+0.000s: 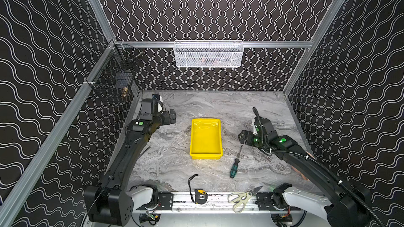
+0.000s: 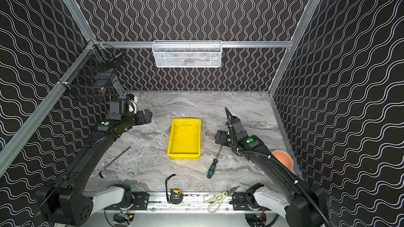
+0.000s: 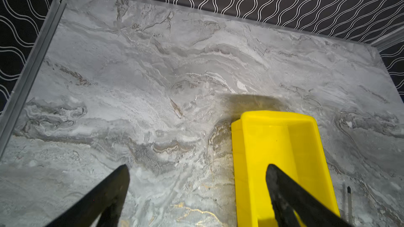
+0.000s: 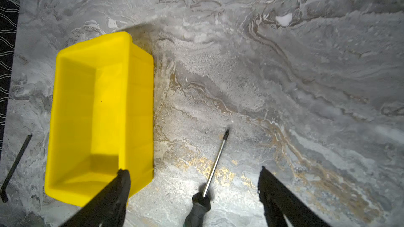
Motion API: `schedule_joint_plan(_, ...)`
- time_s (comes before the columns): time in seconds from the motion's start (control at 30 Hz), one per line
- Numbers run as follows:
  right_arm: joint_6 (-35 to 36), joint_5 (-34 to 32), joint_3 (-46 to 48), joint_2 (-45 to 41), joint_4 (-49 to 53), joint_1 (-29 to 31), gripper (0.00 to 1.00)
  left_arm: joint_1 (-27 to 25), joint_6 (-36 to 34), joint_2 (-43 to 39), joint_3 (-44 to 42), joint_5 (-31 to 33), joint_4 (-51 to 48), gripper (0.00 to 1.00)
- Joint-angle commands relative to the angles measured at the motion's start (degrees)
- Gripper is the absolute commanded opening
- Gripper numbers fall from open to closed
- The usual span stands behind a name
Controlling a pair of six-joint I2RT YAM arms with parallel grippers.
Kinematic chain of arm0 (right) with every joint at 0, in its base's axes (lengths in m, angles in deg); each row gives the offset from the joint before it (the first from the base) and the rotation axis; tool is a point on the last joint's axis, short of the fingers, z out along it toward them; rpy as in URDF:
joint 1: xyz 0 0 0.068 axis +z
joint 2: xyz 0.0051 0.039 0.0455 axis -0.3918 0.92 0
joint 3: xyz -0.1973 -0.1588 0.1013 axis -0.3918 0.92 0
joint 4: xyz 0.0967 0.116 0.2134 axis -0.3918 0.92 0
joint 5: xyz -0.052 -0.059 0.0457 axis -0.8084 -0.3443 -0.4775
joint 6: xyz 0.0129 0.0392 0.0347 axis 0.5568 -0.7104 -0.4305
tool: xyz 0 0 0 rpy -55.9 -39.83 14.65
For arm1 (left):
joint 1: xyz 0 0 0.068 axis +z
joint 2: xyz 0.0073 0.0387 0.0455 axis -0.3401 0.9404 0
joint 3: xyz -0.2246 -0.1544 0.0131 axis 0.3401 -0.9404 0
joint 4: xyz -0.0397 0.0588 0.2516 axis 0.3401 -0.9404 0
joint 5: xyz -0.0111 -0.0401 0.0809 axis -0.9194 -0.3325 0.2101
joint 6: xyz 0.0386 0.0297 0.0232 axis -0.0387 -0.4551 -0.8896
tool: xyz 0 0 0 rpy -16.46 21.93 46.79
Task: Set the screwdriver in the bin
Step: 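Reach the right gripper toward the green-handled screwdriver while the left arm lifts slightly, then lower the right gripper and close it on the screwdriver's green handle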
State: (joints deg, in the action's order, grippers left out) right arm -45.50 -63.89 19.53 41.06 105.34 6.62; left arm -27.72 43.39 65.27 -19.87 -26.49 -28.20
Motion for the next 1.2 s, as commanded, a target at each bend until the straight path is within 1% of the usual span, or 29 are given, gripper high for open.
schedule_joint_plan(0.0, -6.83, -2.71, -0.33, 1.33, 4.25, 3.28, 0.90, 0.00, -0.84, -1.47, -0.60, 2.07, 0.81, 0.99)
schedule_joint_plan(0.2, -13.84, -7.23, -0.12, 4.41, 5.98, 10.78, 0.85, -0.06, 0.11, -2.20, -0.78, 4.41, 0.14, 0.99)
schedule_joint_plan(0.33, -16.40, -6.71, 1.05, 6.28, 5.36, 12.62, 0.82, 0.06, -0.01, -1.78, -0.49, 4.42, -0.21, 0.99)
schedule_joint_plan(0.53, -19.37, -6.88, 2.20, 10.03, 5.73, 15.65, 0.73, 0.07, 0.20, -1.54, -0.49, 4.54, -0.43, 0.99)
schedule_joint_plan(0.7, -22.60, -5.83, 4.54, 11.04, 4.46, 18.34, 0.68, 0.05, 0.33, -1.23, -0.49, 4.18, -0.52, 0.99)
schedule_joint_plan(0.93, -24.62, -4.69, 7.24, 12.56, 2.76, 19.44, 0.68, 0.06, 0.68, -0.72, -0.46, 4.18, -0.78, 0.99)
schedule_joint_plan(1.17, -24.08, -4.56, 7.16, 14.96, 1.24, 19.44, 0.68, 0.09, 0.70, -0.31, -0.50, 4.26, -0.69, 0.99)
